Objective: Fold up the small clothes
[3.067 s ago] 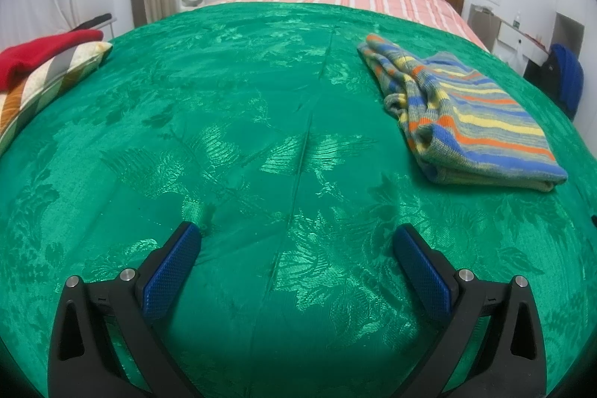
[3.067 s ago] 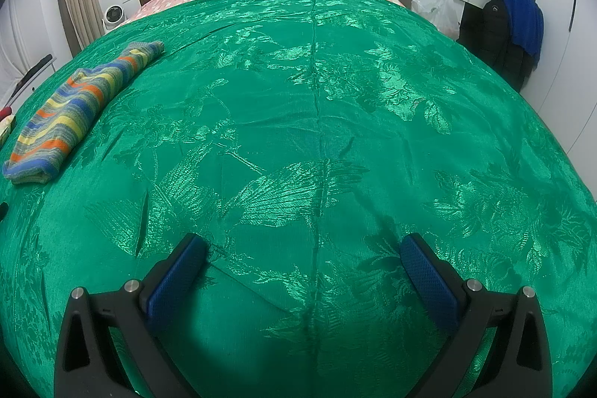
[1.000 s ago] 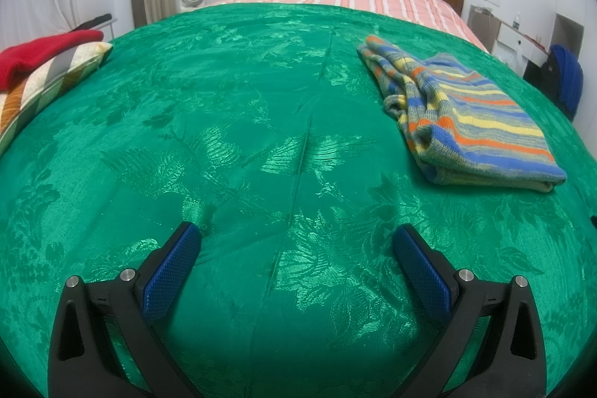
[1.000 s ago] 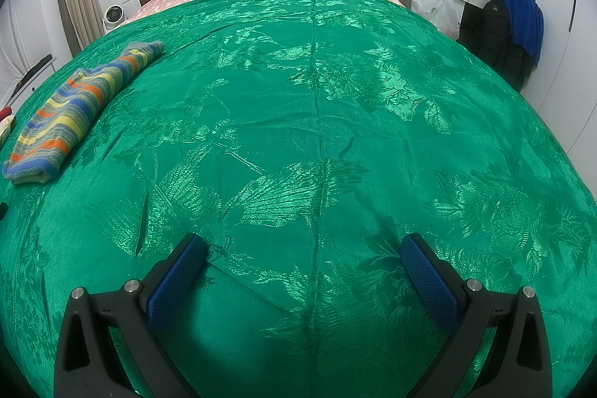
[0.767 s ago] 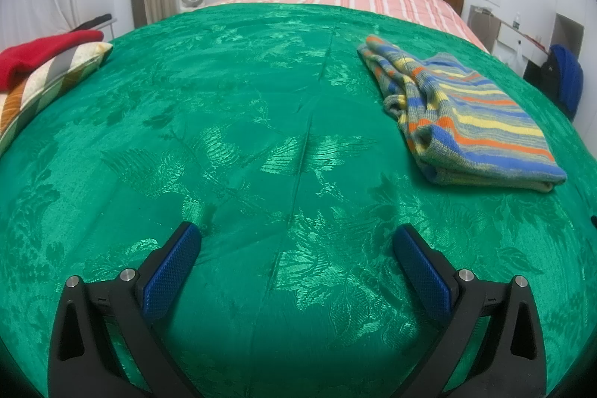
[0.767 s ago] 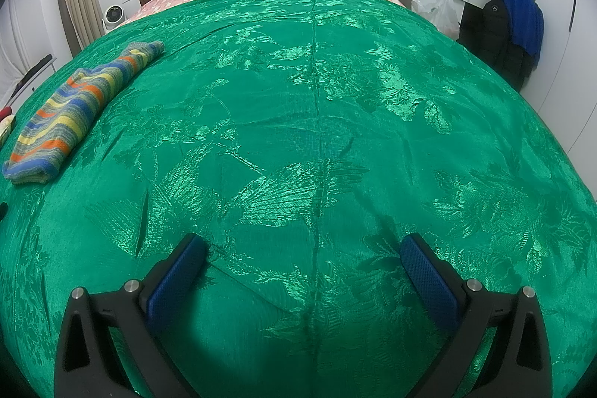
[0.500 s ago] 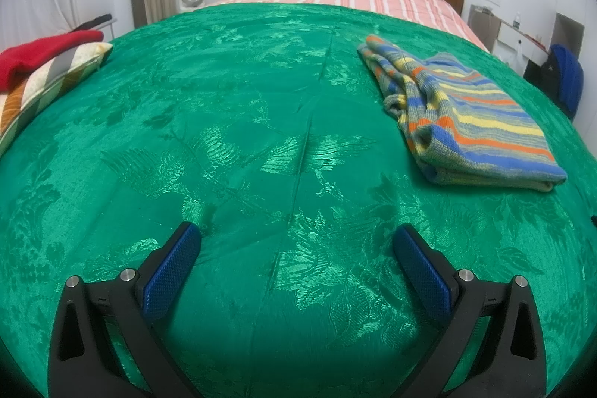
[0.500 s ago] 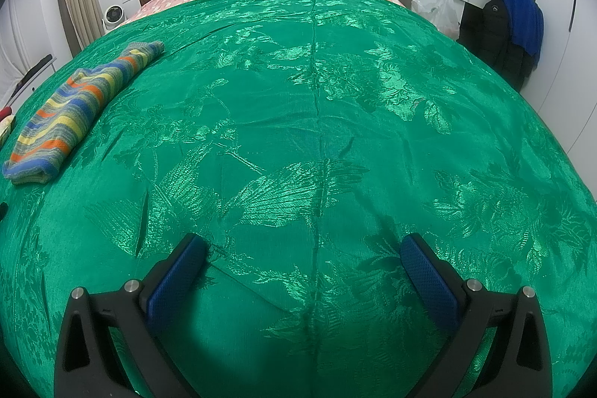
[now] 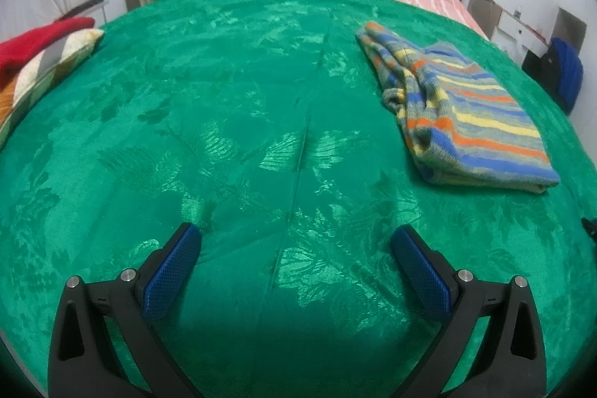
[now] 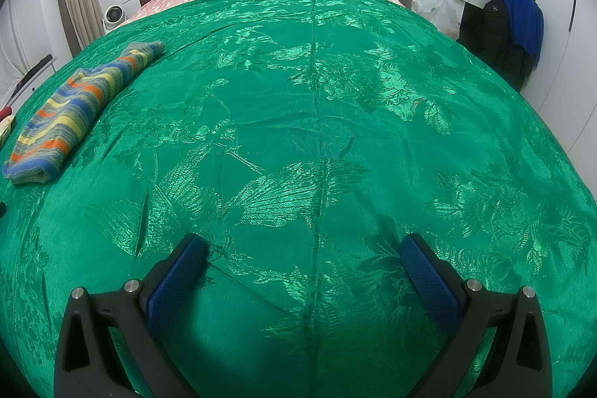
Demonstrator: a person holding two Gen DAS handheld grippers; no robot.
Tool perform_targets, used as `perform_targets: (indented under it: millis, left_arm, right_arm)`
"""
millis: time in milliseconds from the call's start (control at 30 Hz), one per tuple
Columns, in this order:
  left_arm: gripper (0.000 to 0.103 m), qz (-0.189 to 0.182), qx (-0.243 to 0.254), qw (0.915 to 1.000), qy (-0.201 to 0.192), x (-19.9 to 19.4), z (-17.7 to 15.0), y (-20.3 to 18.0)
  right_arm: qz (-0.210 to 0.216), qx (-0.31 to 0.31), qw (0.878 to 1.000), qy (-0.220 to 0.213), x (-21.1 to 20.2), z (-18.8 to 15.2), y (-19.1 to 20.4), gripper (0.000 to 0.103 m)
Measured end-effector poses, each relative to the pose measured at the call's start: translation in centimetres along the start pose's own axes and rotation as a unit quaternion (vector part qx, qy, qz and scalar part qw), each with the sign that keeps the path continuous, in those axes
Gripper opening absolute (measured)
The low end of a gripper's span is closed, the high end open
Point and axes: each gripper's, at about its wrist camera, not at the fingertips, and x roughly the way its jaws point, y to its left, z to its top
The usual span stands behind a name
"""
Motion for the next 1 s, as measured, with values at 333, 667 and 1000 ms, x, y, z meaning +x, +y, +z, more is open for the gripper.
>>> perform_targets:
  millis: [333, 667, 1000]
  left_arm:
    - [0.102, -0.185, -0.045, 0.9799, 0.059, 2.4, 8.3, -1.6]
    - [0.102, -0.169, -0.036, 0.9790, 0.108, 9.5, 13.1, -4.3]
    - [0.050, -0.140, 0.008, 0.9831, 0.117, 10.9, 13.5, -5.9]
  right_arm:
    - [0.003, 0.006, 1.000, -0.002, -0.3, -0.3, -0.2, 0.103]
    - [0.393, 0.068, 0.917, -0.019, -3.0, 8.3, 4.6, 0.103]
    - [0.402, 0.147, 0.892, 0.145, 12.9, 14.9, 16.0, 0.041]
